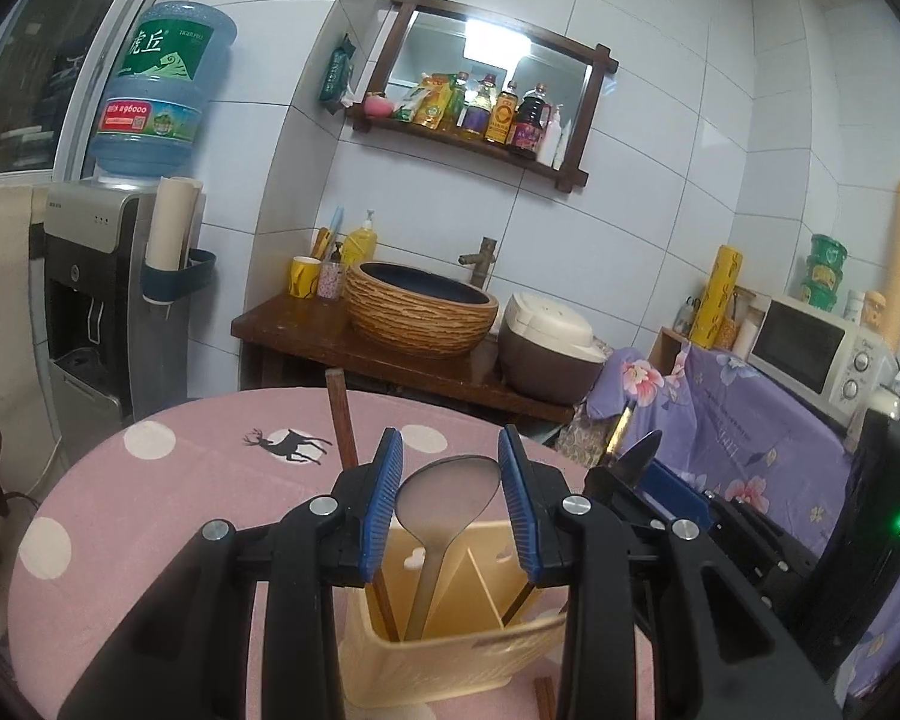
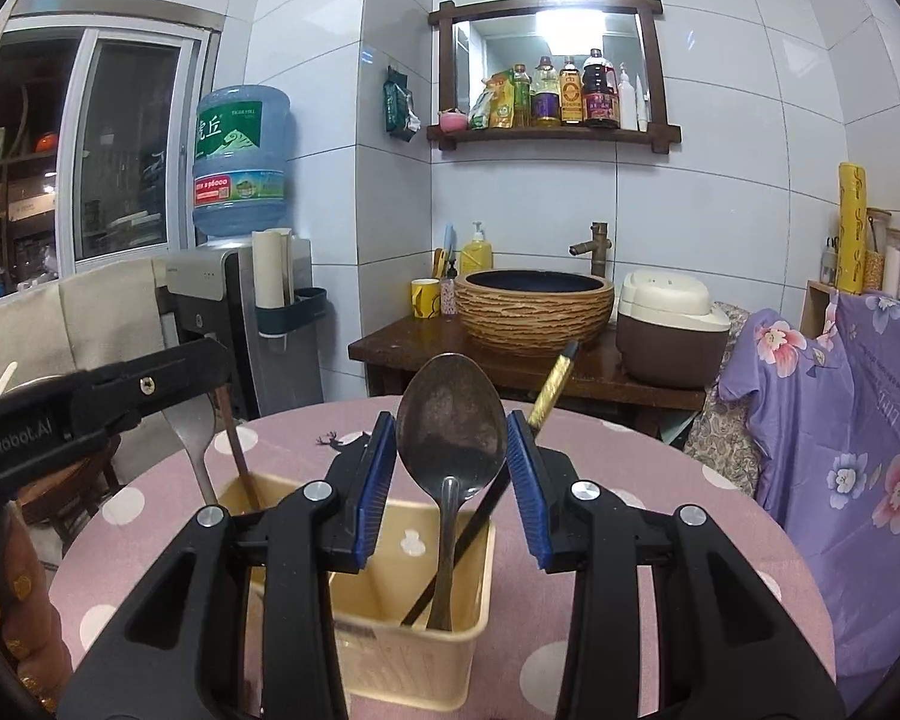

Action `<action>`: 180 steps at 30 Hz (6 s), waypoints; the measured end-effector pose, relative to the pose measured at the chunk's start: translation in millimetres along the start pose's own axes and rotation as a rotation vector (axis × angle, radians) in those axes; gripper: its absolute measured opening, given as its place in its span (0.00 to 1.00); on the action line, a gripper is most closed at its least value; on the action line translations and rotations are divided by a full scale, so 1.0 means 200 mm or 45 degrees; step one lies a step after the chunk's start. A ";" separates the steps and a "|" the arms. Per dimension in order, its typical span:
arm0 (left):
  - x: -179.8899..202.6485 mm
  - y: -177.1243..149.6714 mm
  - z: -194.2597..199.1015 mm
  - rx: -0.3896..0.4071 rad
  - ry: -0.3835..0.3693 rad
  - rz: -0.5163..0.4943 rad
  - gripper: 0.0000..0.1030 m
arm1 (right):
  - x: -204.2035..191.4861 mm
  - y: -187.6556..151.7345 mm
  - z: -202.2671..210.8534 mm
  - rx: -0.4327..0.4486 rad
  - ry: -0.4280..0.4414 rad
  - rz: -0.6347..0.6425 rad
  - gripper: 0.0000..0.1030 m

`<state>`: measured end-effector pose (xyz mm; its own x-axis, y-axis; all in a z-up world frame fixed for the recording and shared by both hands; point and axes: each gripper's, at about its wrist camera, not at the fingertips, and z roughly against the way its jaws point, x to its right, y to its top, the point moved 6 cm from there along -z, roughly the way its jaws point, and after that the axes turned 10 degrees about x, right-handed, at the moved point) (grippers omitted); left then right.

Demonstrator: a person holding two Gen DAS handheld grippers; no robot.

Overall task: Organize utensils
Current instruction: 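Lower the spoon handle-first into the holder with the right gripper, then open the right gripper to release the spoon and pull back, then move the right tool down toward a loose brown wooden chopstick, then close the right gripper on the brown chopstick and lift it, then carry the brown chopstick with the right gripper over the cream holder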

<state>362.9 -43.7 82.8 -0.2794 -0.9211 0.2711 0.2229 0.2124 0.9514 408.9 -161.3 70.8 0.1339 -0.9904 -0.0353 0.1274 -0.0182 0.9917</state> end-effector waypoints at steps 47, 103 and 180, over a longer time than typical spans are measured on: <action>-0.16 -0.57 0.59 -0.296 0.237 -0.041 0.89 | 0.12 -0.58 0.70 -0.354 0.023 -0.094 0.71; -0.15 -1.01 0.45 -0.653 0.233 -0.132 0.33 | 0.16 -0.97 0.50 -0.712 -0.078 -0.125 0.46; -0.14 -0.35 0.51 -0.278 0.149 -0.036 0.15 | 0.28 -0.23 0.60 -0.309 0.121 -0.310 0.07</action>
<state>259.0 0.9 23.1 -0.1808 -0.9599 0.2141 0.4164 0.1225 0.9009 292.0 -231.6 38.6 0.1603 -0.9437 -0.2895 0.3950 -0.2074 0.8949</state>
